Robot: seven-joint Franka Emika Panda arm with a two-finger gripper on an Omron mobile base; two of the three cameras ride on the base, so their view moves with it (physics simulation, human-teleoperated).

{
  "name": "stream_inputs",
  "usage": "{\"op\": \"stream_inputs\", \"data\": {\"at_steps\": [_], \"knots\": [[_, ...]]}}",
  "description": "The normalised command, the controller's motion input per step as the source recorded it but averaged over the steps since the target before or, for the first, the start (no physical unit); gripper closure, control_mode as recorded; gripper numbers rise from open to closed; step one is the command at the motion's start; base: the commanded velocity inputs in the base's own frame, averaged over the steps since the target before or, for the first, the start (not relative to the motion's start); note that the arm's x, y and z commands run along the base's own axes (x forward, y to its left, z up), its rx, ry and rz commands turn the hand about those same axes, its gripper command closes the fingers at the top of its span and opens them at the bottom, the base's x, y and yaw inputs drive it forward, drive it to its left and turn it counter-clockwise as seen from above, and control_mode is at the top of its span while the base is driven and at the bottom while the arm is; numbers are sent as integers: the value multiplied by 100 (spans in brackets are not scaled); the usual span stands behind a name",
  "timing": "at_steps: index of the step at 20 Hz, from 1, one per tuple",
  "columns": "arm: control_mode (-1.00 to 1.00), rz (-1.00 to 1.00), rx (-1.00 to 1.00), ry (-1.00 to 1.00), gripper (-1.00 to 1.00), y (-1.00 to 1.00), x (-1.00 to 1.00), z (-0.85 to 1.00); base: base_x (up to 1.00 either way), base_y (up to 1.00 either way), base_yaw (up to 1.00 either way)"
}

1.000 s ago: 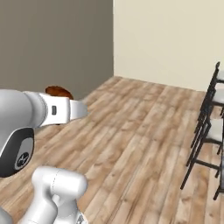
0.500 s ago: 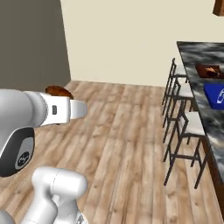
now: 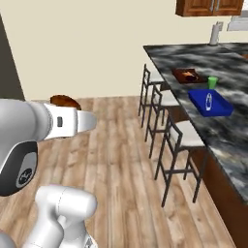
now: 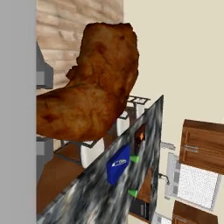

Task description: Gather the eggplant and carrot from the fridge and place them on a tray on the dining counter. Then gather the steak and chicken drumstick from the fridge and place them on the other tray.

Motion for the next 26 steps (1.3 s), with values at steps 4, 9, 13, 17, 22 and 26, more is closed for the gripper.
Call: {"op": "stream_inputs", "data": {"at_steps": [4,9,13,17,22,26], "knots": [[100,0,0,0,100,0,0,0,64,50,-47],[100,0,0,0,100,0,0,0,65,49,-47],[100,0,0,0,100,0,0,0,63,51,-47],[100,0,0,0,100,0,0,0,60,53,-46],[100,0,0,0,100,0,0,0,59,52,-45],[100,0,0,0,100,0,0,0,61,51,-45]]}}
